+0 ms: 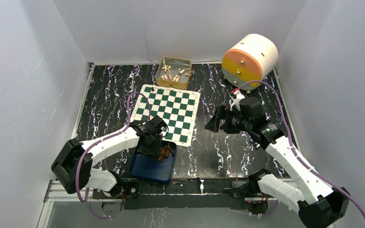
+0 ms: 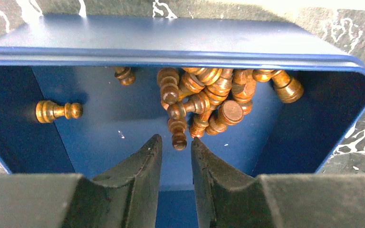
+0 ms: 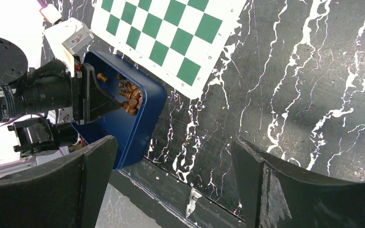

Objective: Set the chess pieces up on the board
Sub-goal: Pick up the chess piece from the storage box.

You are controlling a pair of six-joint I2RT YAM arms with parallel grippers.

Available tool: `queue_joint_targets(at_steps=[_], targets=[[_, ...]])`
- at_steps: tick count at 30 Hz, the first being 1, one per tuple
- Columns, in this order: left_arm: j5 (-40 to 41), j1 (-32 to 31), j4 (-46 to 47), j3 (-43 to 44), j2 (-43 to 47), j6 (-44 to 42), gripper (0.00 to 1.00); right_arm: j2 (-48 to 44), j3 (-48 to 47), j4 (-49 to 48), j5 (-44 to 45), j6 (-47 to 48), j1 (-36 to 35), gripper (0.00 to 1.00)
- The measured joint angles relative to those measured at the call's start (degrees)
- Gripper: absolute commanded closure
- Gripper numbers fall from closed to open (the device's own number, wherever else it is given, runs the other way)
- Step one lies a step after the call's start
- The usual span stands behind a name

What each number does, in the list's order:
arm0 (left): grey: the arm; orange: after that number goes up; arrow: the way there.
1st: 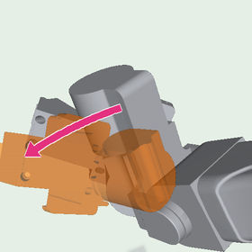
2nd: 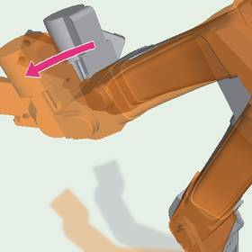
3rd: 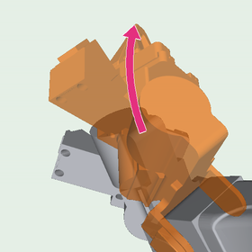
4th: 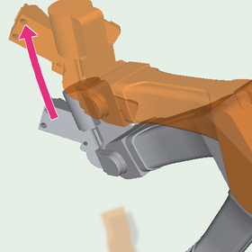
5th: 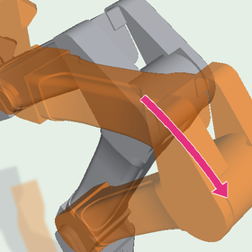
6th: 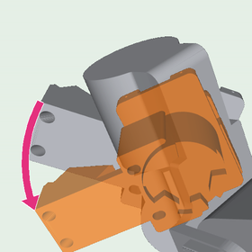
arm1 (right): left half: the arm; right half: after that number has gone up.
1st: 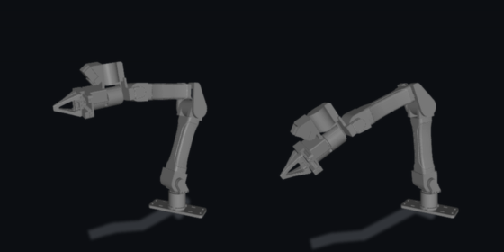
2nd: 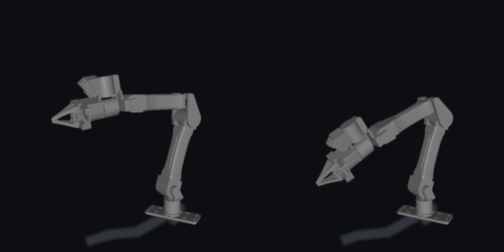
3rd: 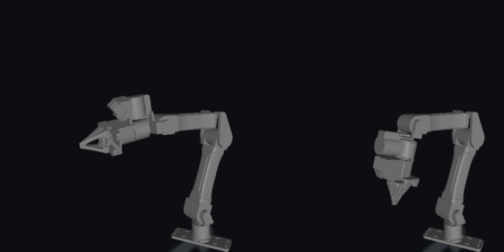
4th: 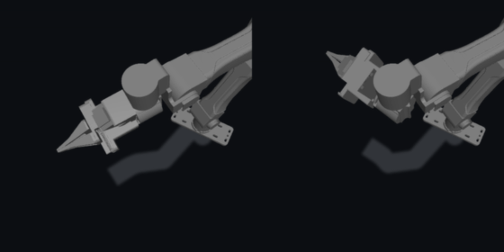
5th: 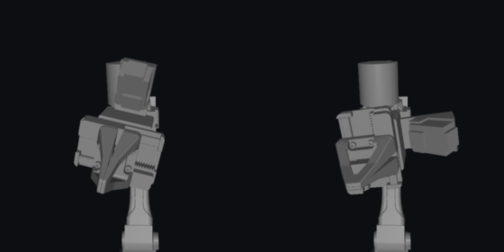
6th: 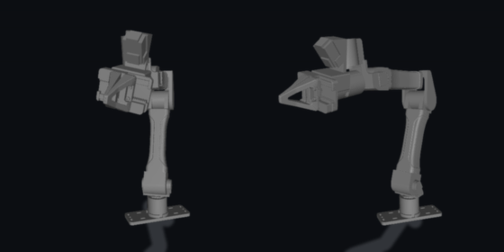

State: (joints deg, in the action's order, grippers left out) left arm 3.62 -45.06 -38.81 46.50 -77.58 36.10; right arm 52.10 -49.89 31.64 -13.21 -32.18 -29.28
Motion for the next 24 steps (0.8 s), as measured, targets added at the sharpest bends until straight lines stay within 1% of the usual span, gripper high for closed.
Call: queue_joint_targets(at_steps=[5, 10, 15, 24], targets=[[0.13, -0.59, -0.04, -1.07, -0.02, 0.81, 0.73, 0.02, 0.0, 0.0, -0.02, 0.0, 0.0, 0.01], [0.15, -1.03, 0.39, -1.4, -0.02, 1.29, 0.77, 0.02, 0.0, 0.0, -0.07, -0.13, 0.0, 0.01], [0.15, -1.2, 0.94, -2.23, -0.02, 1.4, 0.88, 0.02, 0.04, 0.0, -0.37, -0.5, 0.0, 0.01], [0.63, -1.2, 0.39, -1.64, 0.26, 1.46, 0.94, 0.0, 0.11, -0.02, -0.52, -0.7, 0.0, 0.01]])
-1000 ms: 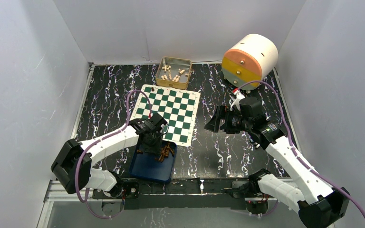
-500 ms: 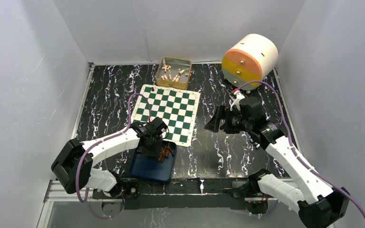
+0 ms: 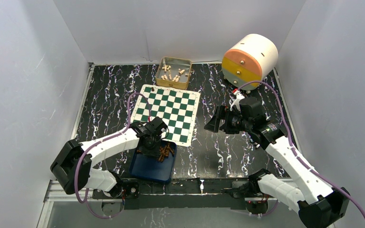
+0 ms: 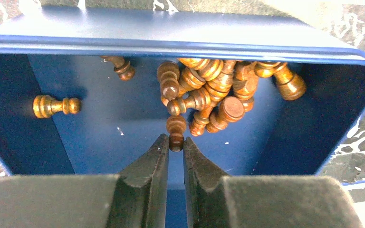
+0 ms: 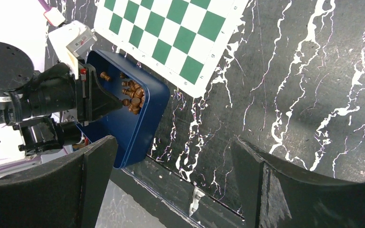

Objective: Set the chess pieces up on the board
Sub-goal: Pick up the chess piece from the storage box, then place the chess piece on the chessboard.

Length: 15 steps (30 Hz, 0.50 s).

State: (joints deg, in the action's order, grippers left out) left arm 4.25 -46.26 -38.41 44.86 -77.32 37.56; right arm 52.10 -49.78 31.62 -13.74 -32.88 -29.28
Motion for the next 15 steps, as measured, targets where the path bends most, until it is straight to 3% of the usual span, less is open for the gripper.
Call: queue_joint_targets(at_steps=[7, 15], targets=[[1.2, 0.0, -4.28, 7.78, 1.53, 0.09, 0.94, 0.35, -0.13, 0.52, 1.57, 0.74, 0.0, 0.01], [4.31, 1.95, -9.11, 27.71, -3.28, -4.22, 0.93, 1.77, -1.57, 1.88, 1.53, 2.01, 0.0, 0.01]])
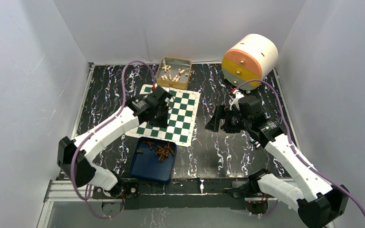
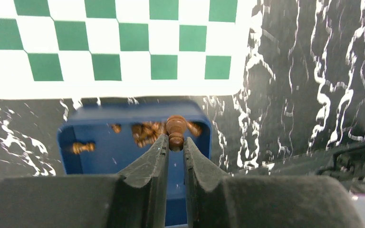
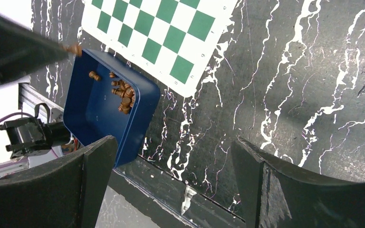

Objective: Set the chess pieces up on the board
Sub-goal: Place the chess piece on the chessboard.

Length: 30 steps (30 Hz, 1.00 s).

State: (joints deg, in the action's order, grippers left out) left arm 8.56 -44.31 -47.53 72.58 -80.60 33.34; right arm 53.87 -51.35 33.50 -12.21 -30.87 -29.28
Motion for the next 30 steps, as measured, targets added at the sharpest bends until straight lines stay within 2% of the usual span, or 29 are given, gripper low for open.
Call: queue_joint_targets(at_steps=[7, 11, 18, 24, 30], targets=[[0.63, 10.8, -1.92, 15.17, -12.59, -6.36, 0.95, -2.1, 0.35, -0.04, -0.39, 0.46, 0.0, 0.01], [0.24, 17.25, -0.81, 20.33, -19.47, -8.83, 0.97, -2.01, 0.35, 0.9, -0.33, 1.36, 0.0, 0.01], [-2.19, 26.32, 2.56, 28.24, -33.64, -11.78, 0.94, -2.01, 0.37, 0.83, -0.74, 1.49, 0.0, 0.01], [-3.06, 28.76, 3.1, 35.71, -42.93, -13.38, 0.93, -0.87, 0.33, 0.63, -0.83, 1.49, 0.0, 0.01], [-3.82, 29.22, 3.45, 42.69, -48.06, -14.49, 0.92, 0.55, 0.13, 0.44, -0.81, 1.27, 0.0, 0.01]])
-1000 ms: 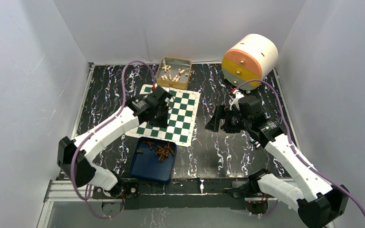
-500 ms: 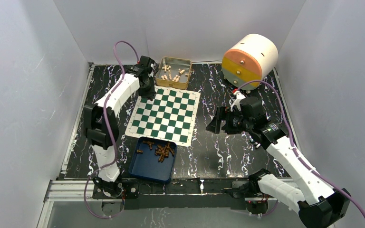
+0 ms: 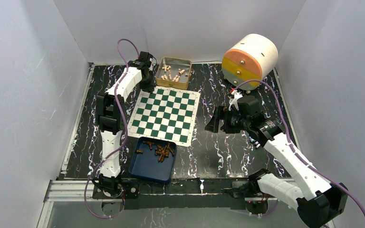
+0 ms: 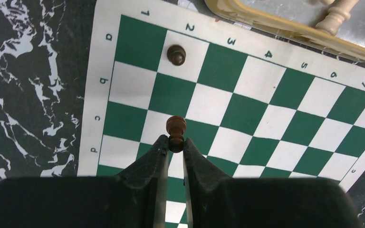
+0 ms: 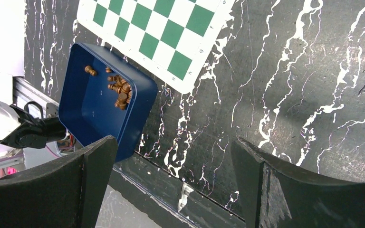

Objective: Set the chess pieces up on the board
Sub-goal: Place the chess piece on the chessboard.

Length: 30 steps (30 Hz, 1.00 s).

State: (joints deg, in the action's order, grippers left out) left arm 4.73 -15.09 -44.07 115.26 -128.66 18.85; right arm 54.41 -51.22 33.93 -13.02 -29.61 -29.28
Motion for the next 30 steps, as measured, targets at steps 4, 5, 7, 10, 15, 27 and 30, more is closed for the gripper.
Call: queue_joint_targets(at_steps=[4, 5, 7, 10, 15, 27, 30], targets=[[-1.03, 0.15, 0.09, 2.45, -1.95, -0.33, 0.92, 0.0, -0.09, -0.2, 0.17, -0.13, 0.0, 0.01], [-1.25, 0.15, 0.04, 2.93, -2.36, -0.39, 0.92, 0.0, -0.17, -0.22, 0.31, -0.15, 0.0, 0.01], [-1.62, 0.2, 0.0, 4.13, -3.43, -0.48, 0.92, 0.0, -0.48, -0.24, 0.57, -0.17, 0.0, 0.01], [-1.75, 0.26, -0.15, 5.73, -5.22, -0.68, 0.91, 0.0, -0.92, -0.46, 0.76, -0.2, 0.0, 0.01], [-1.73, 0.28, -0.94, 6.62, -6.8, -0.94, 0.91, 0.0, -1.09, -0.63, 1.07, -0.2, 0.0, 0.01], [-0.72, 0.35, -1.4, 6.64, -7.02, -1.79, 0.9, -0.04, -1.18, -0.61, 1.38, -0.2, 0.0, 0.01], [-0.66, 0.35, -1.42, 6.67, -7.04, -1.97, 0.9, -0.04, -1.27, -0.61, 1.55, -0.22, 0.0, 0.01]])
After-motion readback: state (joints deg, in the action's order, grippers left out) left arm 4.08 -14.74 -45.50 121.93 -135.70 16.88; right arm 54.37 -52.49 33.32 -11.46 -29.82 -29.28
